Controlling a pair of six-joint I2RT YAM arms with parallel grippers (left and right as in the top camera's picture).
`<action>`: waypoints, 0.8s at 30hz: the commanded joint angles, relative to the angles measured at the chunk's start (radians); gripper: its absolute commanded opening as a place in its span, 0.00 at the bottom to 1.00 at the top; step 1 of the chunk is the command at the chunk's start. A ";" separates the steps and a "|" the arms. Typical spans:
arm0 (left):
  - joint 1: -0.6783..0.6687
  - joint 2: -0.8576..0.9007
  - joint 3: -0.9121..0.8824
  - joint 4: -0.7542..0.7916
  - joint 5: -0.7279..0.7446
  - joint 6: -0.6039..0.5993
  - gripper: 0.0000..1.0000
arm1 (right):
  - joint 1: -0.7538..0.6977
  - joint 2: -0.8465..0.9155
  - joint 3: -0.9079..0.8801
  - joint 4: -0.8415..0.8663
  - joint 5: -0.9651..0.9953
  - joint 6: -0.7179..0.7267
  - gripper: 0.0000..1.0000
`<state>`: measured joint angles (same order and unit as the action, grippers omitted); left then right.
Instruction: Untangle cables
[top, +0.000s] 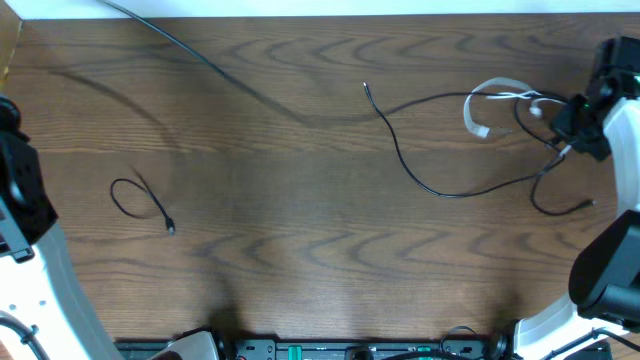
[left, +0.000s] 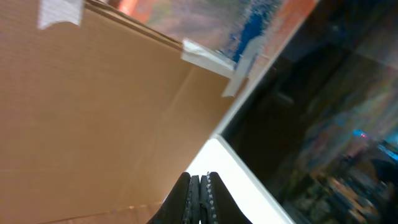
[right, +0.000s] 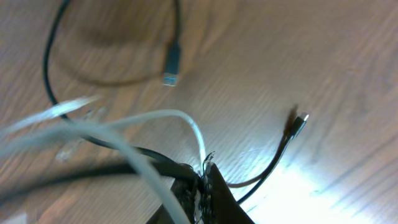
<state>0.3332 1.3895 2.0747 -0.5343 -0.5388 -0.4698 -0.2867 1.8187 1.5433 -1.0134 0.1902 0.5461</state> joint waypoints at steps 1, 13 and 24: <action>0.027 0.010 0.011 0.000 -0.042 0.021 0.07 | -0.020 0.000 0.006 0.002 -0.039 0.017 0.01; 0.025 0.016 0.008 -0.048 0.282 0.020 0.07 | 0.037 0.000 0.006 0.021 -0.295 -0.100 0.43; -0.064 0.042 0.004 -0.273 0.813 0.033 0.13 | 0.104 0.000 0.006 0.025 -0.403 -0.236 0.99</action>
<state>0.3080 1.4113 2.0747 -0.7296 0.0319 -0.4694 -0.2028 1.8187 1.5433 -0.9901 -0.1268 0.4114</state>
